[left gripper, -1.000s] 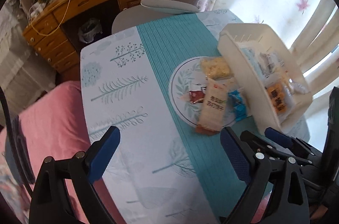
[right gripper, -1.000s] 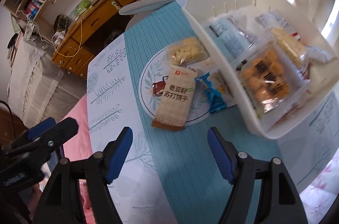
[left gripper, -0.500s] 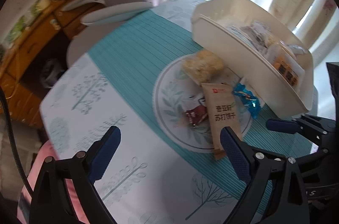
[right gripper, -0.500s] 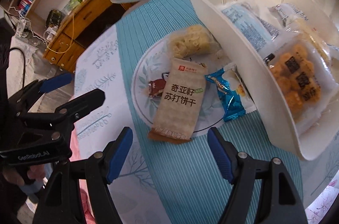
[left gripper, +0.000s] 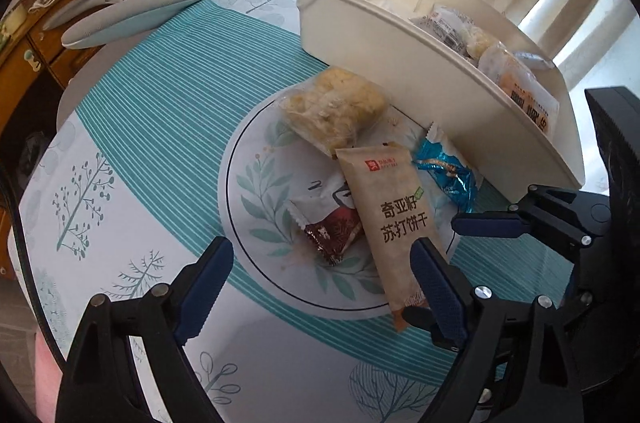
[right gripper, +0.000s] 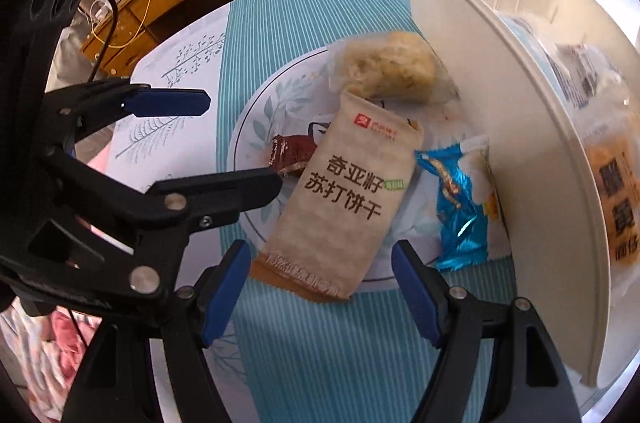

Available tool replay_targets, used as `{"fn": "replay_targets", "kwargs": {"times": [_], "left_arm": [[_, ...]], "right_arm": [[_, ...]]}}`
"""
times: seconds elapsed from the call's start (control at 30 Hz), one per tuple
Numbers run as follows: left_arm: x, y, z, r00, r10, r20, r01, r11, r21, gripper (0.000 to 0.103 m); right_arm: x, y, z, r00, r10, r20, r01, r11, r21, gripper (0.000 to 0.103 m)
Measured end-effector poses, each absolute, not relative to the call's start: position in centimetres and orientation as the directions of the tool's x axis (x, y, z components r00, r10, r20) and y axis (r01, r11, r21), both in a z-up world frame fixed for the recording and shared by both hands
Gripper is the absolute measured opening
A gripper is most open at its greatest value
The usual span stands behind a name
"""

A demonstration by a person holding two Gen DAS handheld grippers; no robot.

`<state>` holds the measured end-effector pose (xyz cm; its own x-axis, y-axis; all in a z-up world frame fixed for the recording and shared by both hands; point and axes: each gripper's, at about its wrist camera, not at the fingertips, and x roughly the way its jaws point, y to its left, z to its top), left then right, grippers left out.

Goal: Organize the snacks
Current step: 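Move left tool to brown-red chocolate packet while right tool approaches beige soda-cracker packet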

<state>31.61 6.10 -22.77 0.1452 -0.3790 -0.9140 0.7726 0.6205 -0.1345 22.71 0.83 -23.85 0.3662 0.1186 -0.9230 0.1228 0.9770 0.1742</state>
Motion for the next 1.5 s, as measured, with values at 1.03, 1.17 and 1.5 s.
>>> {"fn": "replay_targets", "kwargs": {"times": [1.03, 1.17, 1.5], "left_arm": [[32.3, 8.6, -24.1, 0.235, -0.295, -0.926, 0.713, 0.700, -0.042, 0.090], [31.9, 7.6, -24.5, 0.246, -0.288, -0.925, 0.734, 0.679, -0.017, 0.090], [31.4, 4.8, -26.1, 0.259, -0.278, -0.925, 0.773, 0.633, 0.026, 0.090]], "right_arm": [[23.1, 2.1, -25.6, 0.325, 0.040, -0.945, 0.051, 0.997, 0.060, 0.065], [21.8, 2.1, -25.6, 0.302, 0.054, -0.952, 0.052, 0.996, 0.073, 0.065], [19.7, 0.8, -25.4, 0.259, 0.074, -0.963, 0.055, 0.994, 0.092, 0.065]]}}
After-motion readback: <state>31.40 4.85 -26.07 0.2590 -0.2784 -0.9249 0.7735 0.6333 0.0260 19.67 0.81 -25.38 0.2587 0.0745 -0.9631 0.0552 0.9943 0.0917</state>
